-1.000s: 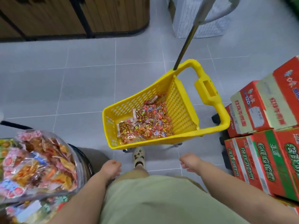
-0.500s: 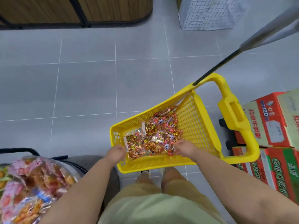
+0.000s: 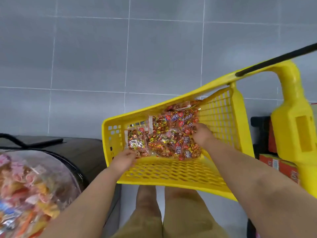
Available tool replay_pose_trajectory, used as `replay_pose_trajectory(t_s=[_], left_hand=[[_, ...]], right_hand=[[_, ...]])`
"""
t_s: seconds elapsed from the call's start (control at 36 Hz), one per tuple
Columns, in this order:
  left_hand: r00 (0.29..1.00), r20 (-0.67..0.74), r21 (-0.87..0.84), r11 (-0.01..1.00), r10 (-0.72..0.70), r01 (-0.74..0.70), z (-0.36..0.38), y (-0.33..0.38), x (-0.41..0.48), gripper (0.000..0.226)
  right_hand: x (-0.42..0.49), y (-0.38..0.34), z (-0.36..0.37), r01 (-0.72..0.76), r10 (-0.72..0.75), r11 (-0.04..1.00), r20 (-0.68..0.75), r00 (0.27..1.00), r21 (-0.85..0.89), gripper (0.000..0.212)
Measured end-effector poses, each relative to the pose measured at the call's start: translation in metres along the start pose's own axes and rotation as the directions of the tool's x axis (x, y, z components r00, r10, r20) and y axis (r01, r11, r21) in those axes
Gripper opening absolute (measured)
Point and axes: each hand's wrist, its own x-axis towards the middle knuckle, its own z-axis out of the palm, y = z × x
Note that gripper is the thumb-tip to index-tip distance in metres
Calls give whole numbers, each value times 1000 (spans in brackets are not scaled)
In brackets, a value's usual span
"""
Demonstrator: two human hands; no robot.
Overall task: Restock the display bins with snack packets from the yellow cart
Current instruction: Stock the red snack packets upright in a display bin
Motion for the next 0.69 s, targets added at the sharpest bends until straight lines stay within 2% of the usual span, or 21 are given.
replay_pose_trajectory(t_s=[0.06,0.17,0.25,0.33,0.39,0.44,0.56,0.64,0.69], left_hand=[[1000,-4,-8,1000,-2,2,4,0,4,16],[999,17,-51,998,-30,31,11,-2,6,14],[998,22,-56,997,-58,59,15,-5,7,16],[997,16,-61,995,-77,78,16,-7,8,18],[997,12,-74,994,-79,80,16,-9,9,18],[997,16,-93,993,-75,76,15,-8,9,17],[998,18,-202,978,-52,55,12,-1,9,14],[999,39,-297,955,-14,24,9,8,9,15],[998,58,-361,933,28,-5,8,16,6,17]], right_hand=[[13,3,4,9,-7,998,31,999,-58,60],[21,10,16,39,-3,952,117,993,-304,61],[19,14,25,139,-67,850,157,985,-508,64],[19,20,32,256,-102,761,280,955,-596,54],[19,26,36,299,-125,727,309,943,-618,49],[17,29,35,325,-164,745,313,935,-582,45],[12,20,24,312,-232,880,251,940,-357,28],[6,5,6,306,-296,948,119,948,-82,41],[-2,-8,-5,257,-278,949,98,956,185,43]])
